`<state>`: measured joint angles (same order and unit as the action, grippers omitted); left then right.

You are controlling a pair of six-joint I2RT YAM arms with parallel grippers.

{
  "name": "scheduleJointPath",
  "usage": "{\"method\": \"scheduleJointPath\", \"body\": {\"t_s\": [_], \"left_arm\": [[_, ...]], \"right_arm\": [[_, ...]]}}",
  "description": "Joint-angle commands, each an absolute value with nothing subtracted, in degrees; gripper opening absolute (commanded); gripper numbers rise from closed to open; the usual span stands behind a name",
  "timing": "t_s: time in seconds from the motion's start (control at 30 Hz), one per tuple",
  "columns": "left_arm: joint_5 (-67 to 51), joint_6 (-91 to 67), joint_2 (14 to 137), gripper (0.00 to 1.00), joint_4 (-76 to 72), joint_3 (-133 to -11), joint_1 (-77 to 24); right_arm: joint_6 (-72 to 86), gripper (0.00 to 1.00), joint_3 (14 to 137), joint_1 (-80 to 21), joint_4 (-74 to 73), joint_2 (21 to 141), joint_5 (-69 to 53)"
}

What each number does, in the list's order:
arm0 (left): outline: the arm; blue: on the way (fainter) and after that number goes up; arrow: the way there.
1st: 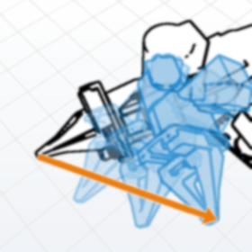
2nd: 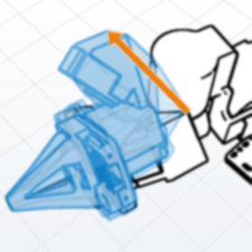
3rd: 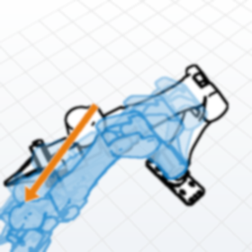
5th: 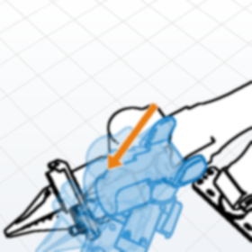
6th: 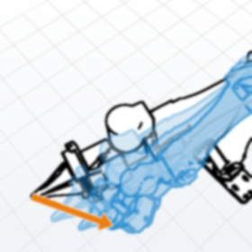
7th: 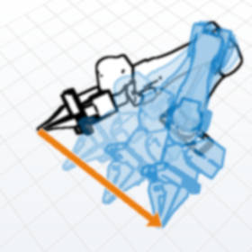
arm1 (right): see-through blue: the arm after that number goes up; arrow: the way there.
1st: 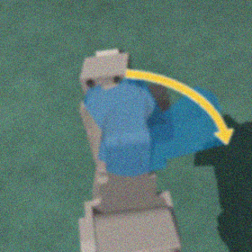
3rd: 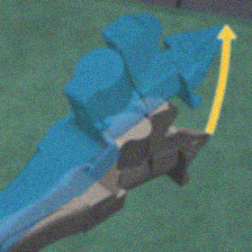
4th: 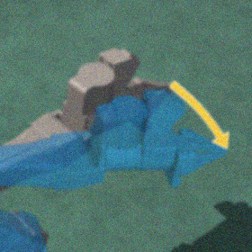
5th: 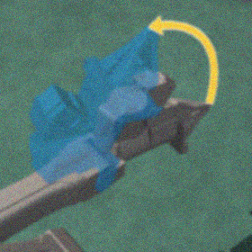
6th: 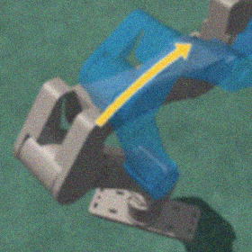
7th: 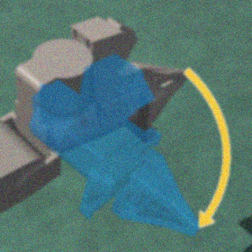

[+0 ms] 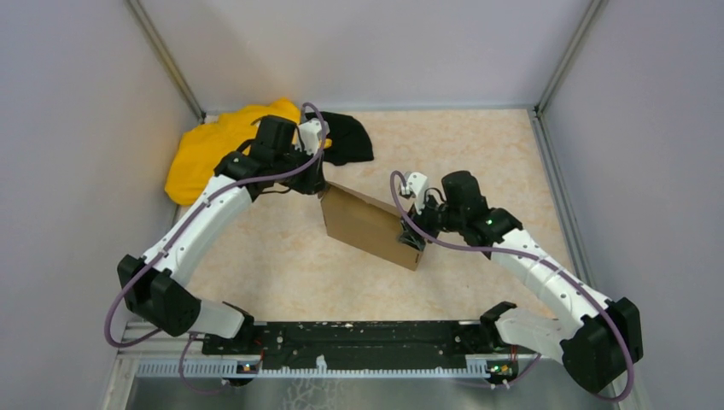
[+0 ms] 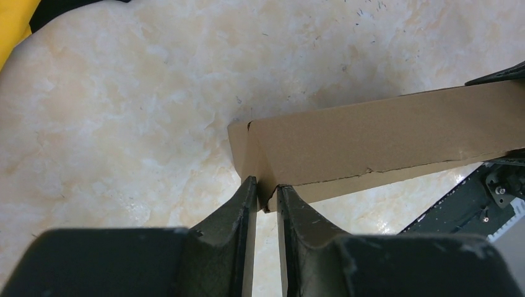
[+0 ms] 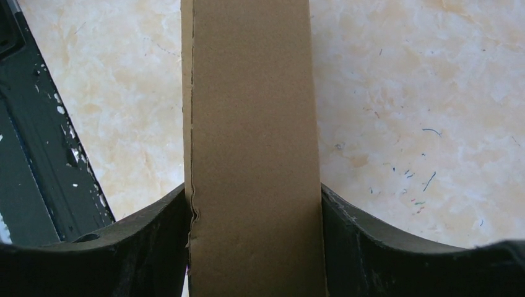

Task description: Fold the paper box

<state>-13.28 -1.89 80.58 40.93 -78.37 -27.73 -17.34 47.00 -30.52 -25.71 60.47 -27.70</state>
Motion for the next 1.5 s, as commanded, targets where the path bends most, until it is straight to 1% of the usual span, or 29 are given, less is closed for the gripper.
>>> {"method": "scheduleJointPath", "body": {"t_s": [0.0, 0.03, 0.13, 0.2, 0.27, 0.33, 0.37, 0.57, 0.63, 0.77, 1.07, 1.27, 1.47], "left_arm": [[-15.6, -4.2, 82.0, 0.24, 43.2, -82.5, -27.5], [-15.8, -4.3, 82.3, 0.24, 43.4, -82.6, -27.5], [-16.1, -4.8, 82.8, 0.24, 44.0, -82.6, -27.5], [-16.4, -4.8, 83.0, 0.24, 44.2, -82.6, -27.5], [-16.4, -4.8, 83.2, 0.23, 44.9, -83.2, -27.5], [-16.5, -4.8, 83.6, 0.23, 45.7, -84.0, -27.5], [-16.3, -4.8, 83.7, 0.24, 46.2, -84.5, -27.5], [-16.3, -4.7, 84.4, 0.24, 47.4, -85.5, -27.5], [-16.4, -4.8, 84.6, 0.24, 47.7, -85.8, -27.5], [-16.5, -5.0, 84.6, 0.24, 48.1, -86.3, -27.5], [-16.1, -5.4, 84.1, 0.23, 49.1, -86.9, -27.5], [-16.5, -5.8, 83.8, 0.24, 49.4, -87.0, -27.5], [-16.5, -5.9, 83.5, 0.23, 49.4, -86.7, -27.5]], "right_arm": [[-17.7, 0.50, 48.5, -32.3, -29.1, 61.4, -29.4], [-17.8, 0.51, 48.7, -32.3, -29.2, 61.5, -29.3], [-17.8, 0.61, 49.6, -32.4, -29.9, 61.6, -29.0], [-17.9, 0.63, 50.4, -32.3, -30.3, 61.4, -28.8], [-17.8, 0.67, 51.5, -32.3, -31.2, 61.6, -29.1], [-17.2, 0.76, 52.8, -32.3, -31.8, 62.0, -29.5], [-16.8, 0.78, 53.6, -32.3, -32.2, 62.0, -29.4], [-13.2, 0.88, 58.0, -32.3, -33.3, 61.9, -25.5], [-12.8, 0.89, 60.0, -32.3, -34.3, 62.1, -24.3], [-13.8, 0.89, 62.6, -32.3, -35.1, 62.3, -23.6], [-15.6, 0.74, 62.4, -32.8, -34.0, 61.9, -25.5], [-16.4, 0.67, 62.5, -34.2, -34.3, 63.0, -21.8], [-17.1, 0.57, 63.6, -37.1, -35.8, 65.4, -15.6]]}}
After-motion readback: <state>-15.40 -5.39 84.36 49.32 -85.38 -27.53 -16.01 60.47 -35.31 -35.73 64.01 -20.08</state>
